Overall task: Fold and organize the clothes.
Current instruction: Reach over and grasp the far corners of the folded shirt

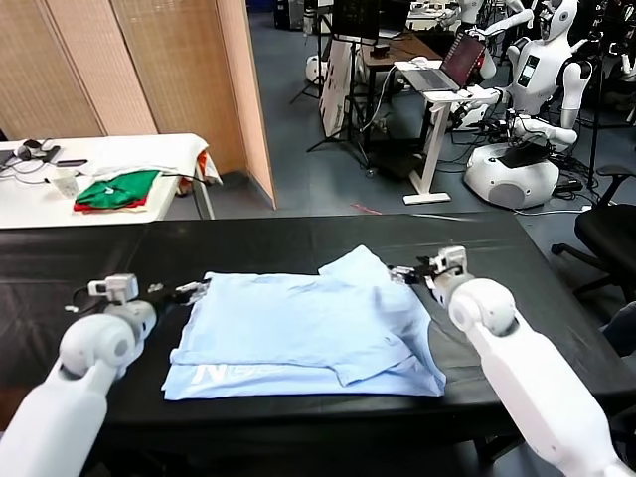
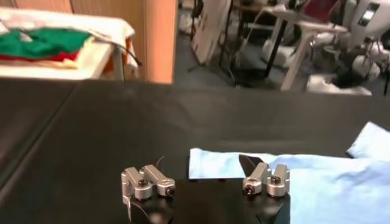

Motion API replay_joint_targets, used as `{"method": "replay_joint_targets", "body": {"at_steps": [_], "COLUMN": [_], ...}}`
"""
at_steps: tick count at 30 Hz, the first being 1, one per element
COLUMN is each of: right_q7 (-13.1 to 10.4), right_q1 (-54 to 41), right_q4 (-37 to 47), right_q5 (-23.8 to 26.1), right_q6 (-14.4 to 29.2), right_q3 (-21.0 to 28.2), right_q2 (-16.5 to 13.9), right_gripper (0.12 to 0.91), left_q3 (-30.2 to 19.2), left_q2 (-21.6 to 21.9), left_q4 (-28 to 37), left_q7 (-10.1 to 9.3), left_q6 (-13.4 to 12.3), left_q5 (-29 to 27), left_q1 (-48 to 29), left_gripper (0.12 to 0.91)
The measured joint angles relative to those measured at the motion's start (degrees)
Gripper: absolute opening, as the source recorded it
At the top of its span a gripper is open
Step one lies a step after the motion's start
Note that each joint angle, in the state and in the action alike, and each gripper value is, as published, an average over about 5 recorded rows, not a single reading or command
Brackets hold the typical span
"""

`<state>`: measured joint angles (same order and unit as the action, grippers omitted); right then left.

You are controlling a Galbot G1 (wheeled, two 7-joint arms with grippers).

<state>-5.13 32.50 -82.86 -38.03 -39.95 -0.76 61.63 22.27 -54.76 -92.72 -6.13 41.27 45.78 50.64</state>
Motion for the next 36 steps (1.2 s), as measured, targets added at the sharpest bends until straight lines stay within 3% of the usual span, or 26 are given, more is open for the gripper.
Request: {"method": "replay_joint_targets", "body": {"at_steps": [12, 17, 21, 24, 28, 32, 36], "right_q7": [1.3, 1.5, 1.9, 2.0, 2.0, 2.0, 1.9], "right_q1": [-1.9, -2.4, -2.6, -2.6, -2.5, -2.0, -0.8], "right_q4": [4.7, 5.8, 6.6, 7.0, 7.0, 6.4, 4.8], "right_q5": [1.3, 1.3, 1.3, 1.4, 1.5, 2.2, 2.9], "right_q6": [0.9, 0.6, 0.5, 0.5, 0.6, 2.2, 5.3], "right_q3": [1.8, 2.0, 2.2, 2.4, 2.4, 1.9, 0.8], "right_q2": [2.3, 2.8, 3.3, 3.7, 3.9, 3.9, 3.3], "right_gripper": [0.902, 0.796, 0.616, 0.443, 0.283, 0.189, 0.172], "left_q3": [-2.5, -2.9, -3.1, -3.1, -3.3, -3.3, -2.8], "left_q2": [-1.7, -2.3, -2.4, -2.3, -2.3, -2.4, -2.3], "left_q4": [6.1, 7.5, 7.8, 8.0, 8.2, 8.4, 7.6], "left_q7": [0.81, 1.12, 1.36, 1.58, 1.87, 1.95, 1.77], "left_q6": [-0.5, -0.7, -0.8, -0.8, -0.6, -0.6, -0.9], "left_q5": [-0.9, -1.2, -1.4, -1.6, -2.0, -2.4, -2.0], "left_q1": [-4.2, -5.0, -5.0, -5.0, -5.0, -5.0, -4.4], "left_gripper": [0.907, 0.873, 0.707, 0.524, 0.293, 0.217, 0.188]}}
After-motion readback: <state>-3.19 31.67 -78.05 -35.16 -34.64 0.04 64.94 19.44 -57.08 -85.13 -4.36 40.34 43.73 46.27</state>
